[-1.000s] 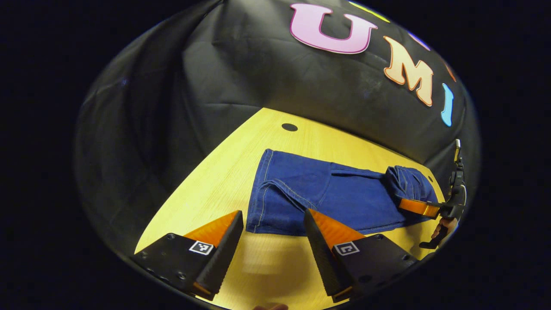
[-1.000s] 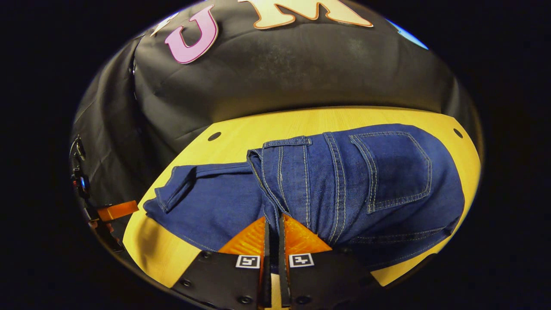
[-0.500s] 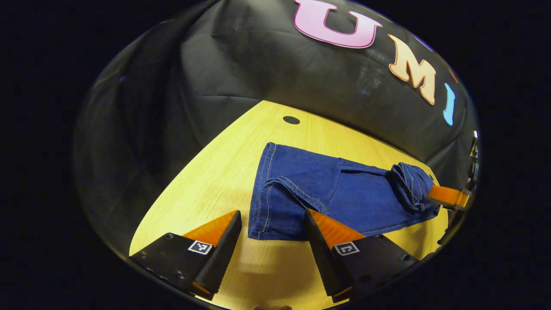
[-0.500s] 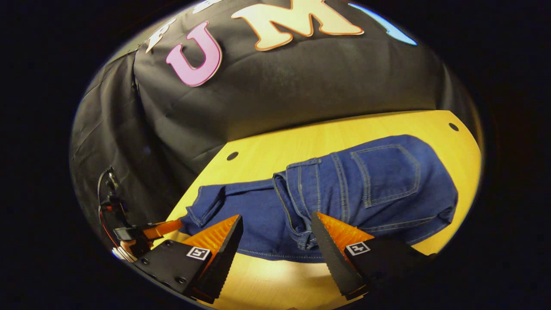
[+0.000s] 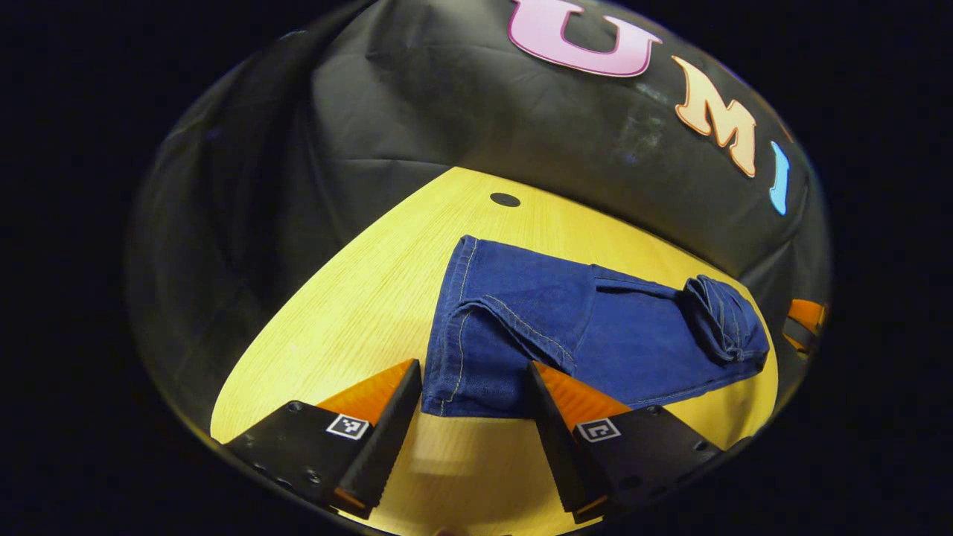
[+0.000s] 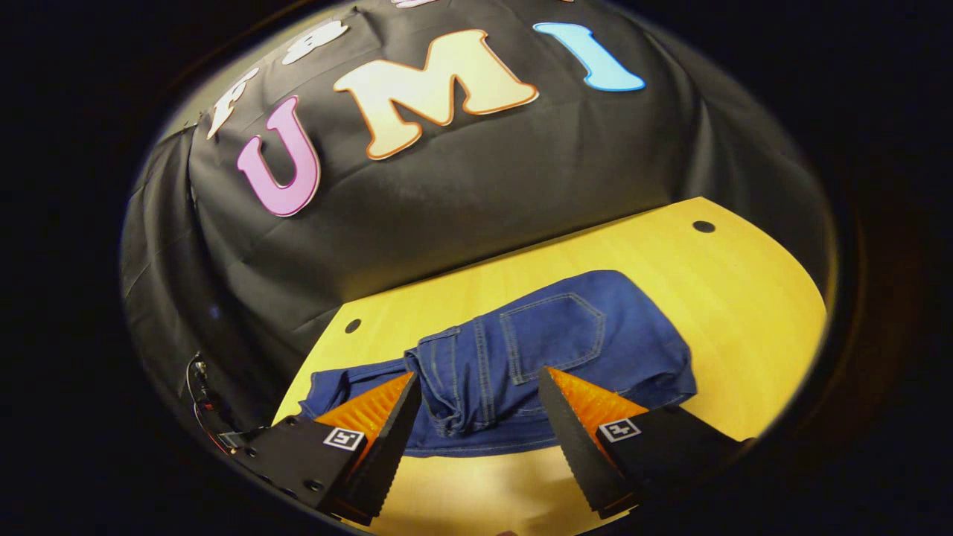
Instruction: Grasp the waist and the cuffs of the jeans and fold them to make the two legs overlap; first hold the waist and fold one-third of the jeans toward the cuffs, then hold the cuffs and fold the remaining one-third in the same direction to finish folding.
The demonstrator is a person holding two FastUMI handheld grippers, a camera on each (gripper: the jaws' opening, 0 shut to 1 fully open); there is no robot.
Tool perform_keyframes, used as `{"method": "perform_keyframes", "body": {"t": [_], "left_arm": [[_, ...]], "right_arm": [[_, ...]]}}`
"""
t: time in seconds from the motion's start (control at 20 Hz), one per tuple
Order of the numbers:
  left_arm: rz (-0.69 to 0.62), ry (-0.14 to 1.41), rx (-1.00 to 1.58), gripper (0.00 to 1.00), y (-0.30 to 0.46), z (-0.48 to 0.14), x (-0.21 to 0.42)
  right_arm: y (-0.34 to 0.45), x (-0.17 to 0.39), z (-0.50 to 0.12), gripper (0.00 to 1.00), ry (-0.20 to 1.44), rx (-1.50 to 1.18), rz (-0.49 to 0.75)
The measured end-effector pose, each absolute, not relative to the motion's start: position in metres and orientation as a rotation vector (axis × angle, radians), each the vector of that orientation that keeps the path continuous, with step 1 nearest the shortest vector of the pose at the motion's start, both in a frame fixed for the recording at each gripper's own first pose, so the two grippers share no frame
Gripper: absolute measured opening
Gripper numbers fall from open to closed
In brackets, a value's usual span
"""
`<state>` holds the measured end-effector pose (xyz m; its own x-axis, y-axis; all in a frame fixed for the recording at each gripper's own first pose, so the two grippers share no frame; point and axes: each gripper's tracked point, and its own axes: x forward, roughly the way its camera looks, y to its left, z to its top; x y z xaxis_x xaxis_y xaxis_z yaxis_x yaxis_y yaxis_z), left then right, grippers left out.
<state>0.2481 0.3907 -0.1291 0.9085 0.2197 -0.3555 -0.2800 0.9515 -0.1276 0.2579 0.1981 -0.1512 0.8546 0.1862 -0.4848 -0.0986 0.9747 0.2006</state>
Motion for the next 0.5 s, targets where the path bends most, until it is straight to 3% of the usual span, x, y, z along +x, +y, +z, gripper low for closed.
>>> {"method": "perform_keyframes", "body": {"t": [0.3,0.45,0.5], "left_arm": [[0.321,0.321,-0.099,0.79,0.396,-0.133,0.247],[0.314,0.287,-0.154,0.60,0.387,-0.132,0.250],[0.297,0.275,-0.185,0.45,0.382,-0.131,0.253]], "right_arm": [[0.175,0.247,-0.144,0.98,0.519,0.197,0.097],[0.168,0.243,-0.139,0.98,0.503,0.205,0.082],[0.165,0.242,-0.136,0.98,0.496,0.206,0.076]]}}
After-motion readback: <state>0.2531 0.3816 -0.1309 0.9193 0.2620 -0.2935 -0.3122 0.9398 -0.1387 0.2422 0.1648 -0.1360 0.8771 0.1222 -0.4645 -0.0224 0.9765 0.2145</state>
